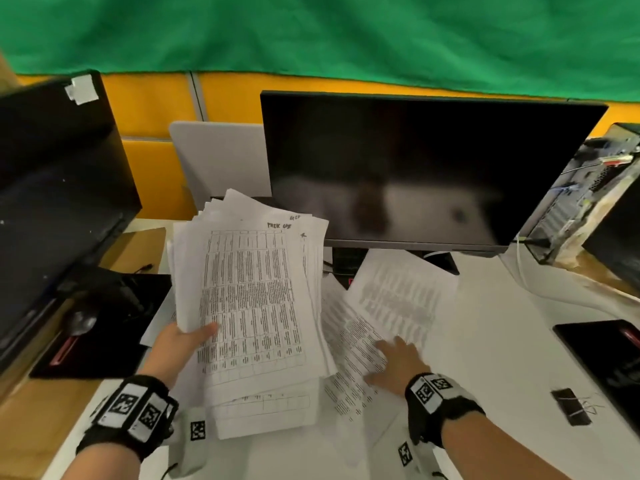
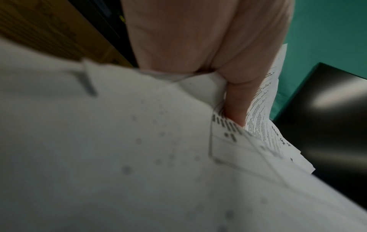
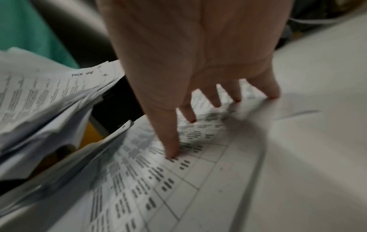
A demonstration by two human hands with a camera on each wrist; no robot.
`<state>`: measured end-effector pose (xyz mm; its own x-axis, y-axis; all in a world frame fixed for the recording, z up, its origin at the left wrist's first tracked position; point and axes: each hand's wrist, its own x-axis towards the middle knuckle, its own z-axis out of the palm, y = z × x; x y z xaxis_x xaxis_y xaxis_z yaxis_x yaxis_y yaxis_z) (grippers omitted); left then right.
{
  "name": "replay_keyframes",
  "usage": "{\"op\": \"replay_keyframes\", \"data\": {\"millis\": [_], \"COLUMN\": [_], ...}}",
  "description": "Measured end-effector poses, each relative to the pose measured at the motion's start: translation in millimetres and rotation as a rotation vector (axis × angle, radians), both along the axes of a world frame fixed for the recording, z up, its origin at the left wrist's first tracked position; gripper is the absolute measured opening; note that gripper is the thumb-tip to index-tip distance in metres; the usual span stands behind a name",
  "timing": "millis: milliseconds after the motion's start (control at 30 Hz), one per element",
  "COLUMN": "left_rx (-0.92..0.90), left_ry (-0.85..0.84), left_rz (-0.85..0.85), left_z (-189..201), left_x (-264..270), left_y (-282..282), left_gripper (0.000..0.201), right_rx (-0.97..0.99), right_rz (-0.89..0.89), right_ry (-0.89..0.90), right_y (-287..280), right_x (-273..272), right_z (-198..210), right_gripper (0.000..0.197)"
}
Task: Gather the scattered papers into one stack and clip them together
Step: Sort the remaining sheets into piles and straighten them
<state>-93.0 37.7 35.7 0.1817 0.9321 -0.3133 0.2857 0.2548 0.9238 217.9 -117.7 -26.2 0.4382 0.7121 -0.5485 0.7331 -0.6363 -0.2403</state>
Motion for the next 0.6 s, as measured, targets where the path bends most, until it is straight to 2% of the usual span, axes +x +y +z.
{"op": "replay_keyframes", "data": {"millis": [133, 267, 400, 500, 533, 600], "left_rx": [0.000, -0.018, -0.055, -0.028, -0.017, 0.000], "left_ry": [0.014, 0.007, -0.008, 0.008, 0.005, 0.000], "left_rz": [0.049, 0.050, 0.041, 0.036, 0.039, 0.035], "left_z": [-3, -9, -11, -6, -3, 0], "left_x": [-15, -16, -3, 6, 8, 10], "left_y": [2, -1, -8, -14, -17, -20], "left_gripper": [0.036, 0.035, 0.030, 0.022, 0.021, 0.018], "right_rx": [-0.050, -0.063, -0.034, 0.008, 0.020, 0.080], "right_rz": [-0.135, -0.242, -0.345, -0.424, -0.445, -0.462], "right_ry": [-0.070, -0.119, -0.160, -0.108, -0.071, -0.029], "right_y": [-22, -45, -49, -46, -45, -45], "right_x": [17, 35, 45, 49, 50, 54], "right_z": [2, 10, 7, 6, 6, 4], "right_gripper": [0.078, 0.076, 0.089, 0.096, 0.090, 0.054]}}
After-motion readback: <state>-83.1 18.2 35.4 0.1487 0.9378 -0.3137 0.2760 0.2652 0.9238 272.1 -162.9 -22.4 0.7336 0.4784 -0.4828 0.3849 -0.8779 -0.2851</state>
